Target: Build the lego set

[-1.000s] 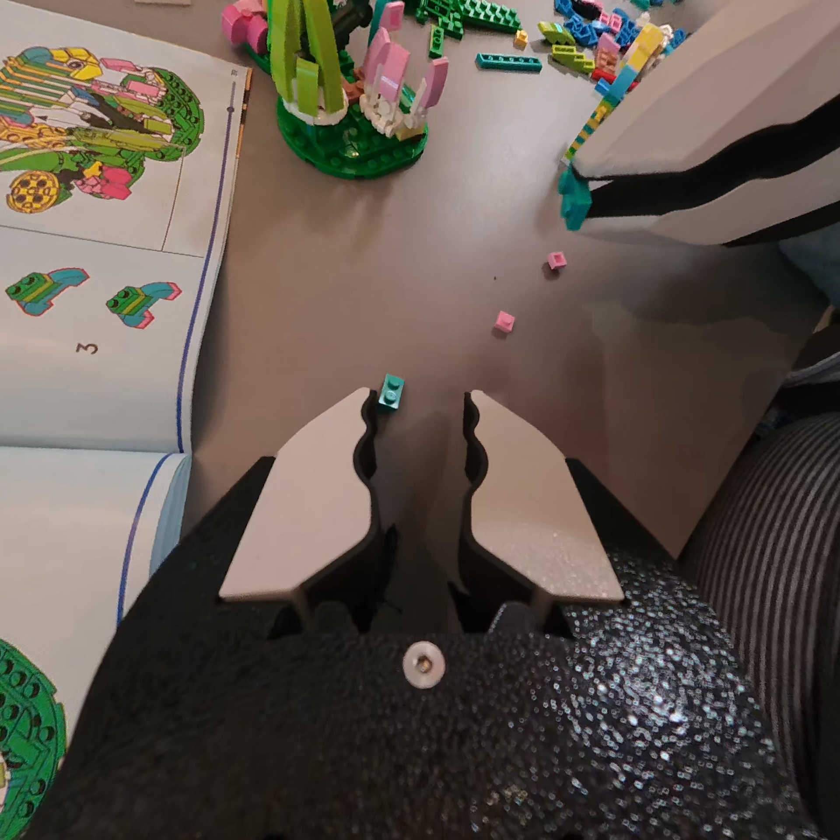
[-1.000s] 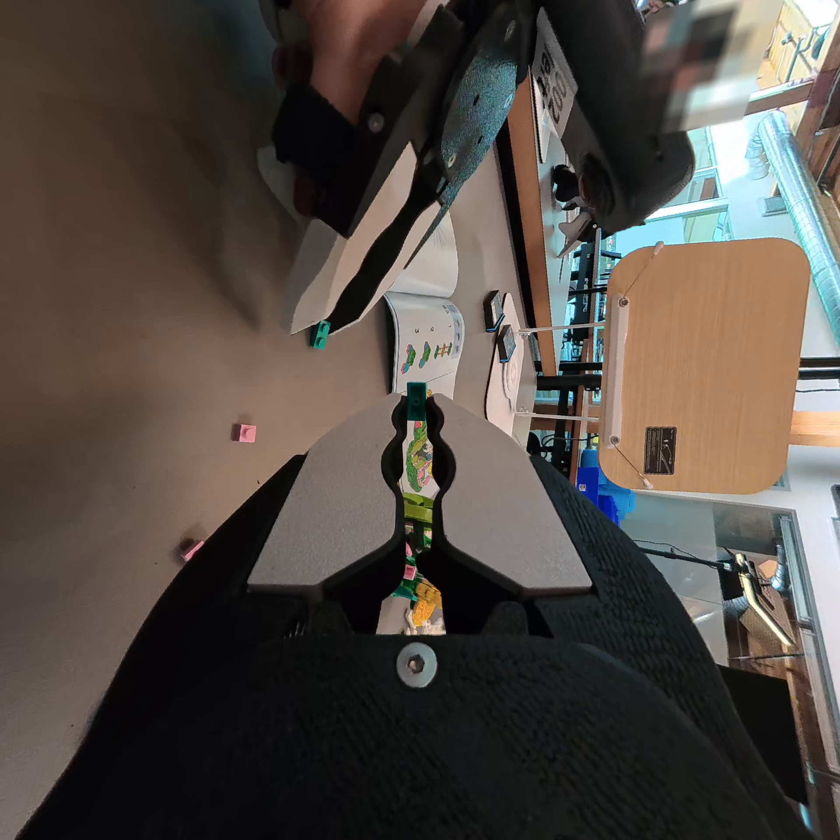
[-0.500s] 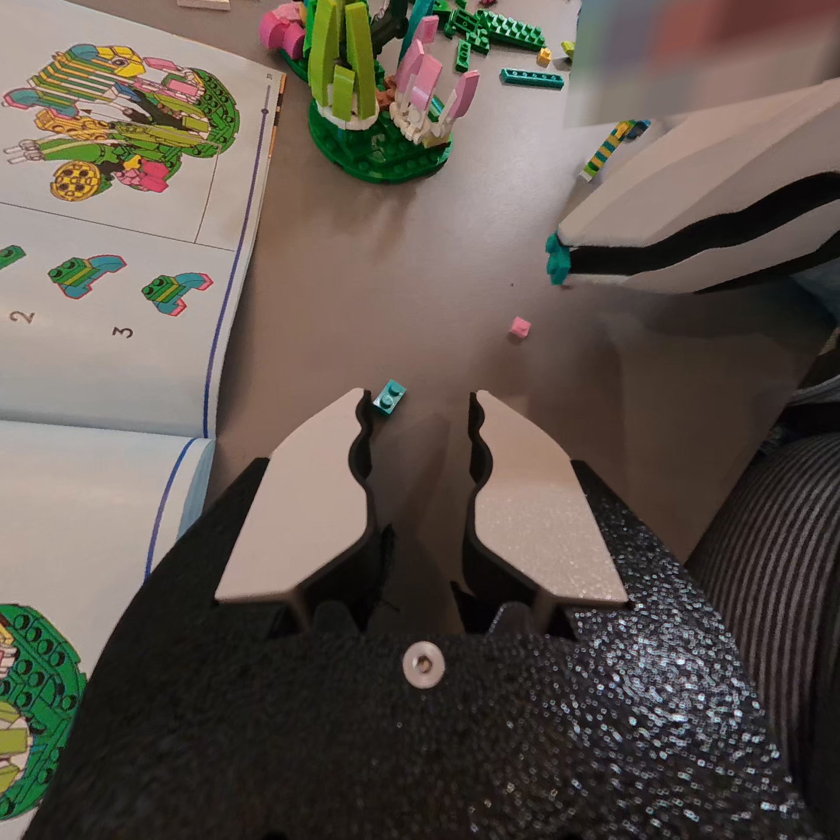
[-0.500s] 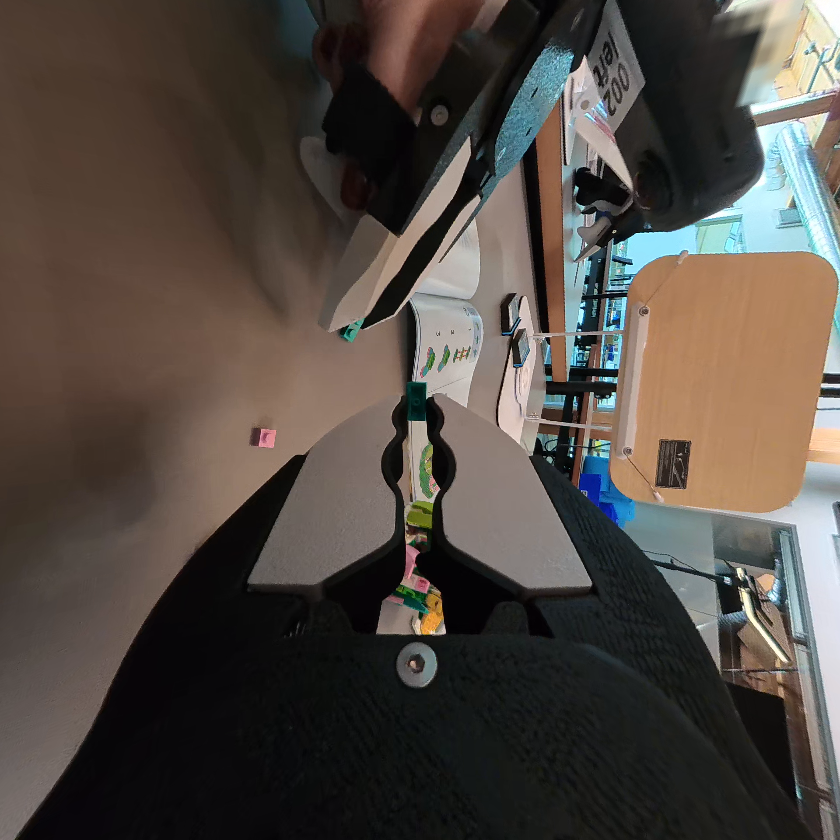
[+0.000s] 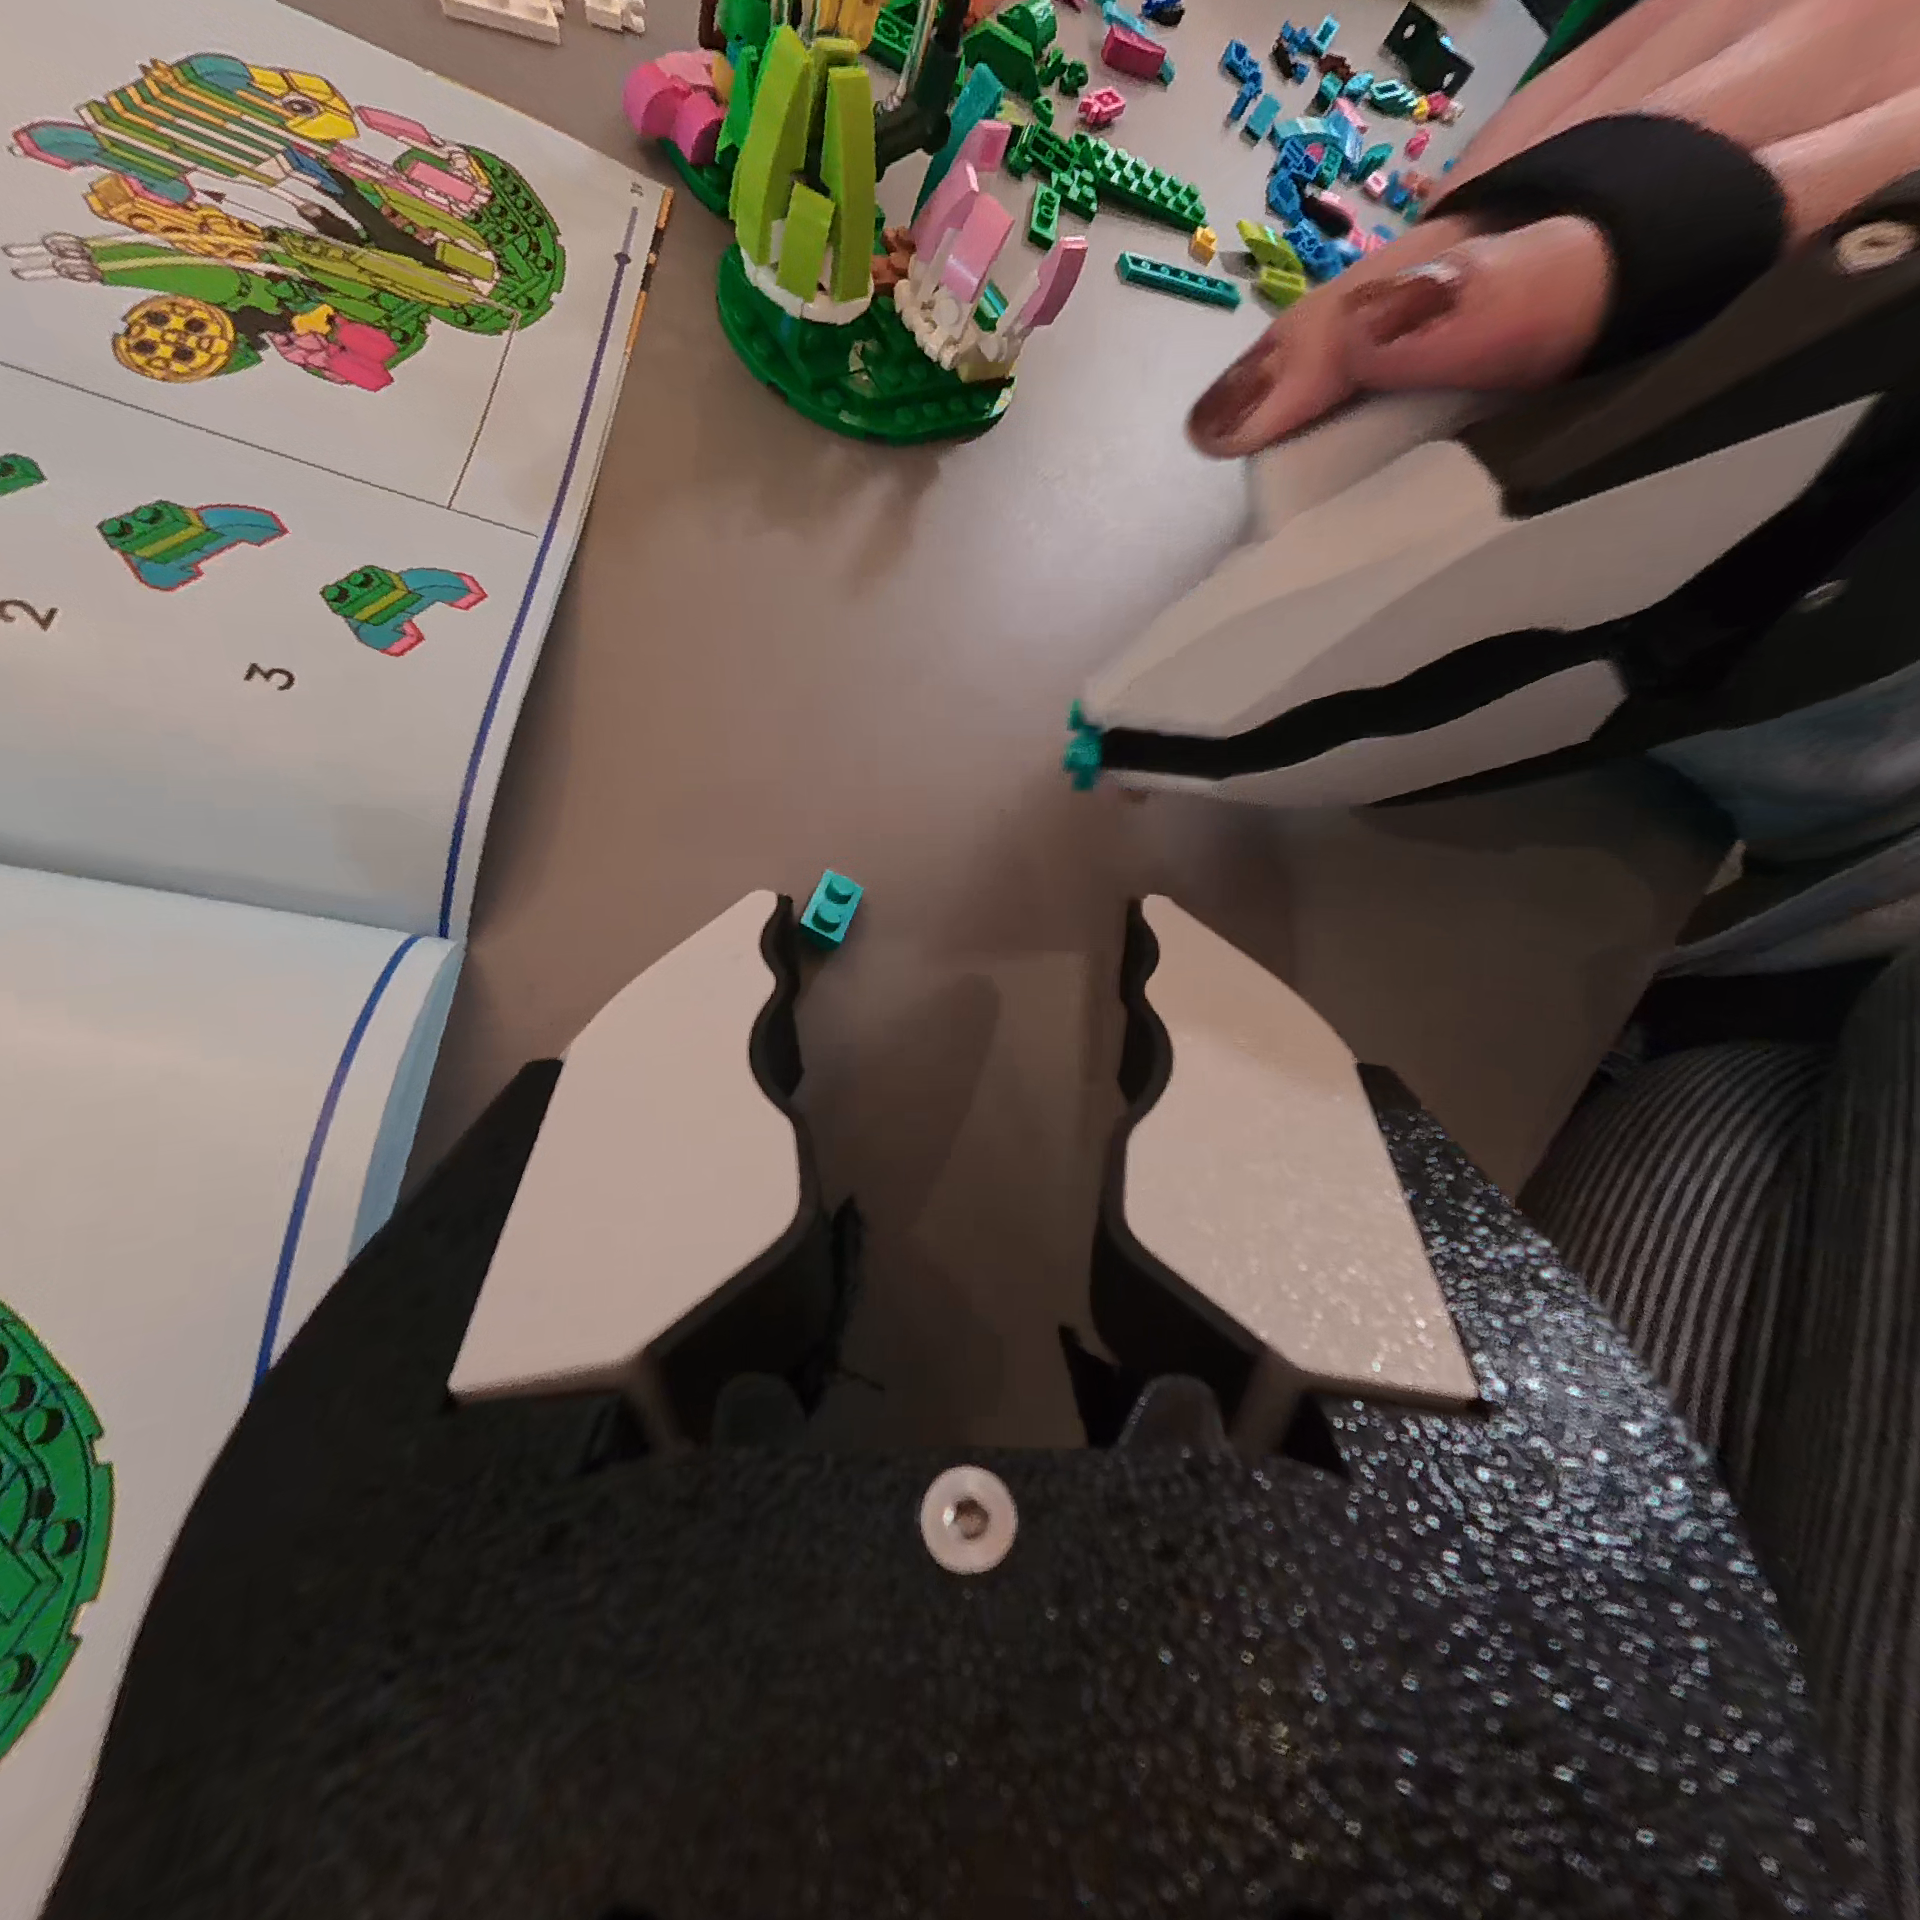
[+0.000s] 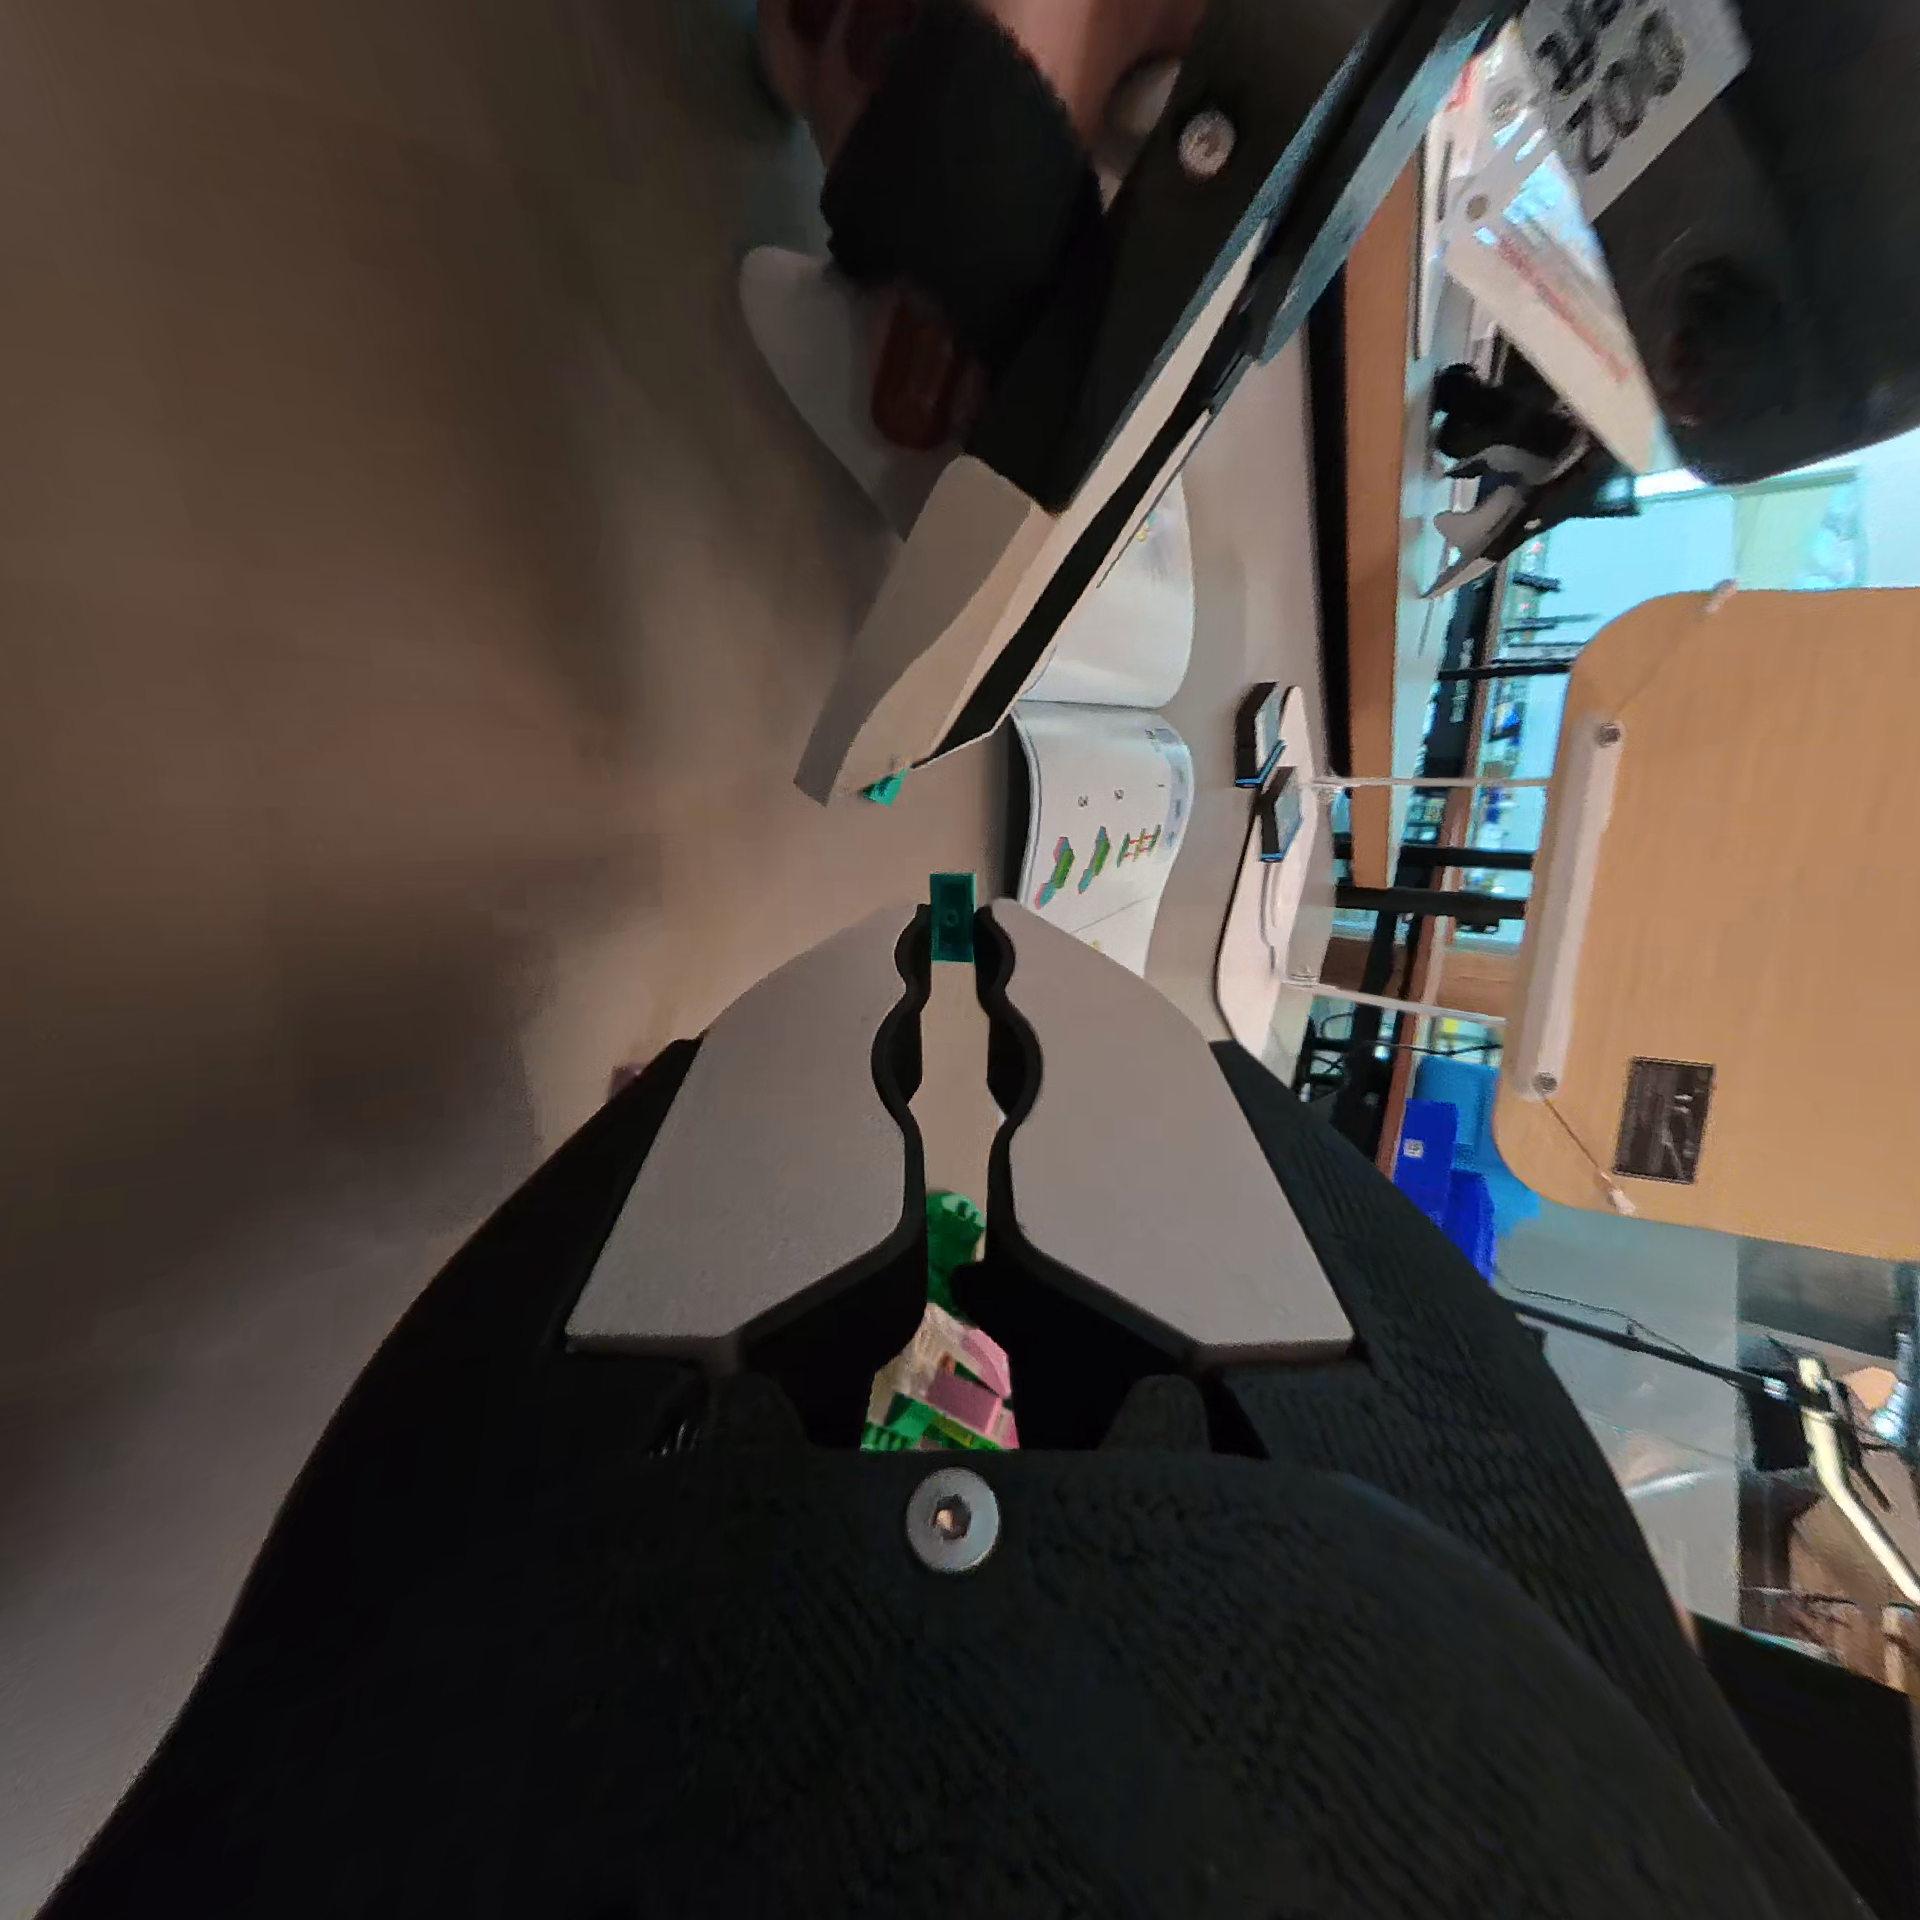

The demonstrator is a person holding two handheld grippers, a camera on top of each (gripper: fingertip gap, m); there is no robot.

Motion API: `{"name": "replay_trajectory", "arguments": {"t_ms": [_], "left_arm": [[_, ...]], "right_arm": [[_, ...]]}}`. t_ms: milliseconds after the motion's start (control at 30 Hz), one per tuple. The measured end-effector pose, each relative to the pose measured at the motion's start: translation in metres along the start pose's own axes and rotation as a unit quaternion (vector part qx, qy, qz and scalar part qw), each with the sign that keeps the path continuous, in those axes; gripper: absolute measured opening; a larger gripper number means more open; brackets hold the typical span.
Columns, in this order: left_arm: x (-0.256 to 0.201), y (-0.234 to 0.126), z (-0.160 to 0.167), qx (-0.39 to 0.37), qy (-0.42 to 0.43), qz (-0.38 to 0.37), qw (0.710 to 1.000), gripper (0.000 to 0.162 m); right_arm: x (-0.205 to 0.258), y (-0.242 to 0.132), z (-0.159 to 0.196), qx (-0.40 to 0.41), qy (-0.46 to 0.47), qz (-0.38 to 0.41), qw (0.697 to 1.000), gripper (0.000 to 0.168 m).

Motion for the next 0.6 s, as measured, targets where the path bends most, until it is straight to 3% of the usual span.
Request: {"name": "replay_trajectory", "arguments": {"t_ms": [300,600], "left_arm": [[-0.001,0.0,0.0,0.008,-0.005,0.014,1.0,0.066],[0.001,-0.001,0.0,0.011,-0.013,0.031,0.999,0.066]], "right_arm": [[-0.009,0.041,-0.005,0.029,0.058,-0.072,0.995,0.006],[-0.015,0.053,-0.005,0.014,0.08,-0.137,0.987,0.006]]}}
Point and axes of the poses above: each gripper's, where its closed fingertips meet, y out along the fingers, z out of its underside, x = y × z across the jaws, the point moved 9 cm from there along -y, back along the fingers, and after that the axes turned 6 degrees about -y, right-handed, at the moved point
